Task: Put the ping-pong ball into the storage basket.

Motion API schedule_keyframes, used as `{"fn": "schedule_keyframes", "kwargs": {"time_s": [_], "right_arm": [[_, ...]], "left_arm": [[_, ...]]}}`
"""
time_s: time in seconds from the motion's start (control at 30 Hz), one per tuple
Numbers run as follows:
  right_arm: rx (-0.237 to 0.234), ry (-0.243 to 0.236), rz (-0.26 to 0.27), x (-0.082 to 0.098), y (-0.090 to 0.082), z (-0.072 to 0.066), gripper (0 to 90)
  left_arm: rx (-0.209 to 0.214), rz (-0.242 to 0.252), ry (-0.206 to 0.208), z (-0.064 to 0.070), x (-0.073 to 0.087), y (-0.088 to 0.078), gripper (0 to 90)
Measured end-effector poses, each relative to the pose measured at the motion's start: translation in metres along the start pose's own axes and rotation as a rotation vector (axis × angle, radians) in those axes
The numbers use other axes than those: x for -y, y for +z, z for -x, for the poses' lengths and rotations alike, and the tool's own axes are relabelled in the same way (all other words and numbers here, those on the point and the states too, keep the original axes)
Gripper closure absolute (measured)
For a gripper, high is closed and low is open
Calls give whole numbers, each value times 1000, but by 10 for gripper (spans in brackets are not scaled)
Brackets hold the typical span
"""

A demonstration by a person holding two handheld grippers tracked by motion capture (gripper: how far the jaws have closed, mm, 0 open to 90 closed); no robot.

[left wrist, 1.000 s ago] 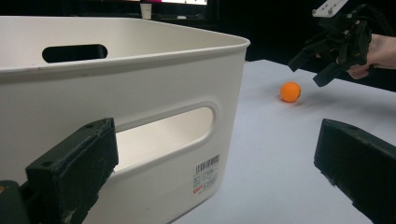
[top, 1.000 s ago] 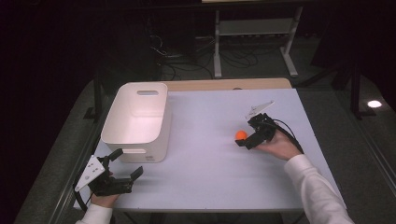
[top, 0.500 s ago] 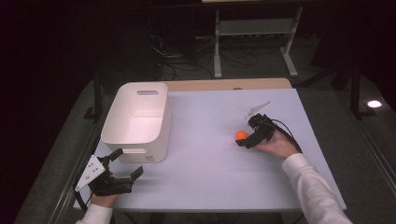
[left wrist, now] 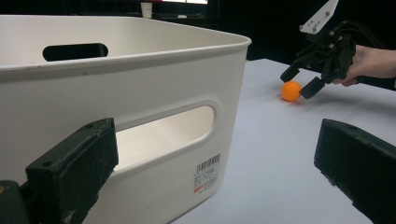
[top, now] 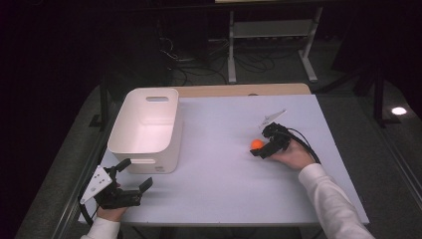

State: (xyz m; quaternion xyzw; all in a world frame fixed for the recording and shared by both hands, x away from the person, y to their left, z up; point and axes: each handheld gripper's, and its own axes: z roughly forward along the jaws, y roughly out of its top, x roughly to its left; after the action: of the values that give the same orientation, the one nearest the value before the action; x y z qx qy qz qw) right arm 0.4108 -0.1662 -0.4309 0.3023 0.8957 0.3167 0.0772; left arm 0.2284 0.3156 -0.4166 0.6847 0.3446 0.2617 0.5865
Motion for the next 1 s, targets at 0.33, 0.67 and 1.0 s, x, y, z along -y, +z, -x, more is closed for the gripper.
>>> {"fn": "schedule_keyframes", "kwargs": {"time_s": [0.33, 0.67, 1.0], "right_arm": [[-1, -11, 5, 0, 3, -2, 279], [7, -19, -22, 2, 4, -2, 457], [-5, -32, -15, 0, 2, -4, 494]], "left_arm": [[3, 1, -2, 0, 0, 0, 0], [5, 3, -4, 0, 0, 0, 0], [7, 1, -6, 0, 0, 0, 0]]}}
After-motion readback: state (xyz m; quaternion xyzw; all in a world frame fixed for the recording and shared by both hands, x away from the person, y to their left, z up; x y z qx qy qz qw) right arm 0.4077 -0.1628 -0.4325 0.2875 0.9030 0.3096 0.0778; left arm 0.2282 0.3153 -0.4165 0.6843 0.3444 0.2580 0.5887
